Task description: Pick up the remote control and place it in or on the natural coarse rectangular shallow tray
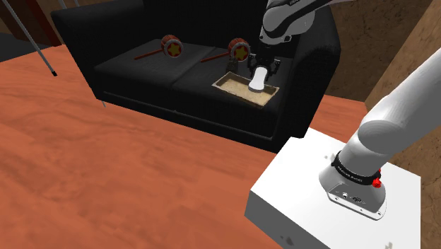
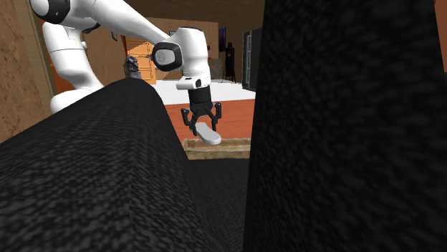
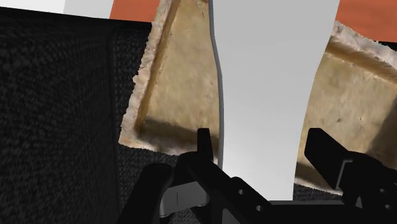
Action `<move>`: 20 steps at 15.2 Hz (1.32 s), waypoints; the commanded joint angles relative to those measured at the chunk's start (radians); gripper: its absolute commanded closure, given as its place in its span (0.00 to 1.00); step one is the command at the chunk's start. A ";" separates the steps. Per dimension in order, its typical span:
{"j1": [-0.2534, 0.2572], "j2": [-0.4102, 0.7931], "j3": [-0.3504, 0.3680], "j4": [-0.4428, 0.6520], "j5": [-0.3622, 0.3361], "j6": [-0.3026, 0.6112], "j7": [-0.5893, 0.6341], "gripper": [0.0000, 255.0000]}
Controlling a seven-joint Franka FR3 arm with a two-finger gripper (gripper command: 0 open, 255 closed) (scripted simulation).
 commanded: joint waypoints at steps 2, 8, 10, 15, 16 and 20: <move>0.001 0.018 0.000 -0.023 0.004 0.042 -0.004 1.00; 0.001 0.018 0.000 -0.023 0.004 0.042 -0.004 1.00; 0.001 0.018 0.000 -0.023 0.004 0.042 -0.004 1.00; 0.001 0.017 0.000 -0.023 0.004 0.042 -0.004 0.00; 0.001 0.017 0.000 -0.023 0.004 0.042 -0.004 0.00; -0.004 -0.055 -0.001 0.038 -0.010 -0.091 0.005 0.00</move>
